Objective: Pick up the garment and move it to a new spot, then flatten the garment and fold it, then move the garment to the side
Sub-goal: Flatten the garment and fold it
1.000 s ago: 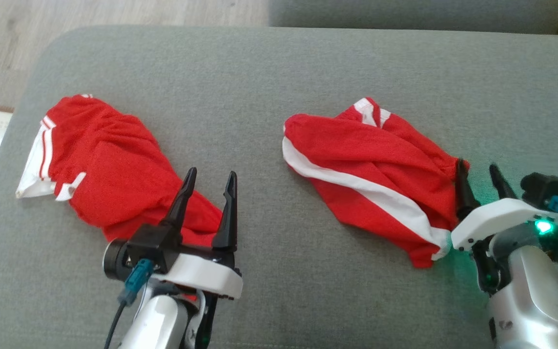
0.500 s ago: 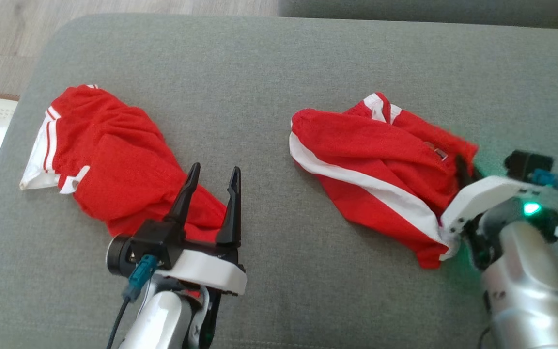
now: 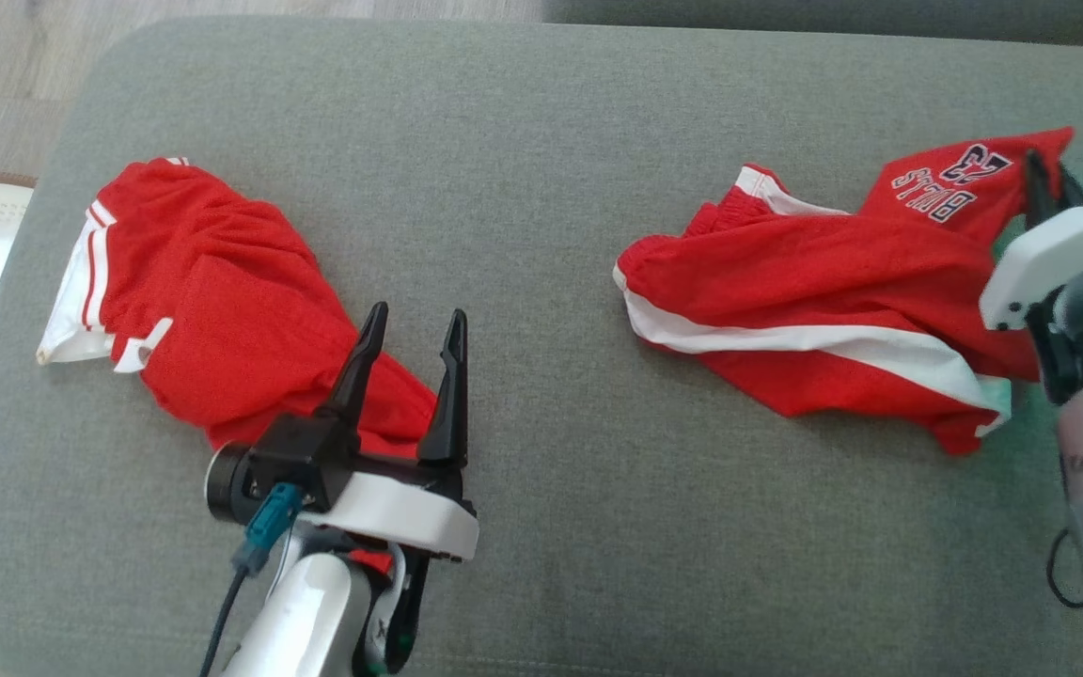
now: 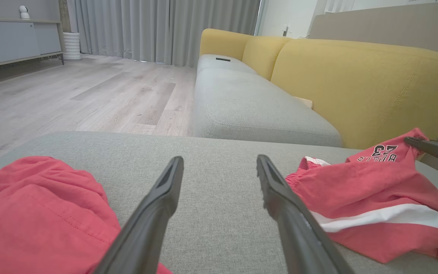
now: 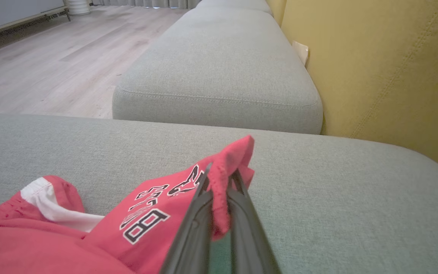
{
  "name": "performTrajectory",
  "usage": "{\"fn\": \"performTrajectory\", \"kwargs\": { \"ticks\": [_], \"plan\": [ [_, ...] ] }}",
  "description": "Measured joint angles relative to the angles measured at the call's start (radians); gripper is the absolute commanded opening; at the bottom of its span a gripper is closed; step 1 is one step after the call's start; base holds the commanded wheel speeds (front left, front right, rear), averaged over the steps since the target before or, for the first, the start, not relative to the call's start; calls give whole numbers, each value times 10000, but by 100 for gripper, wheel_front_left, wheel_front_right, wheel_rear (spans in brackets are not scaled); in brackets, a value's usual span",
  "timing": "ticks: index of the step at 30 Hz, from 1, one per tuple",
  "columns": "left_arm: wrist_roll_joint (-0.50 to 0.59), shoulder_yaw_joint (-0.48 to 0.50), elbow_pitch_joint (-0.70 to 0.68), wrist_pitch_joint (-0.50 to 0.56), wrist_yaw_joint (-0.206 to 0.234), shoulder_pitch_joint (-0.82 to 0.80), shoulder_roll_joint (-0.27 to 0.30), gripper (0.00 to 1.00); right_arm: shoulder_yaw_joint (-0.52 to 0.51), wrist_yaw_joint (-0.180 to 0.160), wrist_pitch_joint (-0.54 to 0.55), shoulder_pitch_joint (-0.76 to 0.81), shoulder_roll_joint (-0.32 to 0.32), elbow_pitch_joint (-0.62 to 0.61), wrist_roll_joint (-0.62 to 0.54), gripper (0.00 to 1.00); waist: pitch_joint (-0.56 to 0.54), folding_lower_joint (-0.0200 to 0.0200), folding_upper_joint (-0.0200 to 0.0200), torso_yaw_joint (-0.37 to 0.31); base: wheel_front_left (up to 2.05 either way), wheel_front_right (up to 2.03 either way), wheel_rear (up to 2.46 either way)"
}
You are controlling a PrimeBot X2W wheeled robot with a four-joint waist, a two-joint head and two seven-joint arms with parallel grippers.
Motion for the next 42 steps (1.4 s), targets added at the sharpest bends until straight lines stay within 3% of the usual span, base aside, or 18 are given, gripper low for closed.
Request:
{"fn": "performTrajectory", "kwargs": {
  "ticks": [2,3,11,18,24,28,34,42],
  "plan": [
    [0,4,0,0,0,0,0,100,221,0,-192,-78,-33,155,-132,0,-9,0,0,-6,0,0,0],
    [0,10,2,0,0,0,0,100,276,0,-364,-78,-90,188,-341,100,-19,0,0,-16,0,0,0],
    [29,188,40,0,-50,5,0,100,-502,2,-1620,66,136,186,-702,100,-307,0,0,-354,0,0,0],
    [130,385,115,0,-151,12,0,100,-913,2,-2403,1857,1381,-1248,-165,100,-556,0,0,-876,0,0,0],
    [211,619,274,0,-341,19,-2,100,-1085,0,-2631,4169,1795,-3122,1062,100,-736,0,0,-1411,0,0,0],
    [211,642,552,0,-454,14,-2,100,-284,2,-2673,5327,1858,-3687,2871,100,-738,0,0,-1690,0,0,0],
    [211,627,711,0,-535,-4,-6,100,251,0,-2731,5775,1933,-3885,3628,100,-591,0,0,-1912,0,0,0],
    [203,384,708,0,-533,-121,-6,100,56,0,-2236,5164,1929,-3212,3388,100,-393,0,0,-1733,0,0,0]
  ]
}}
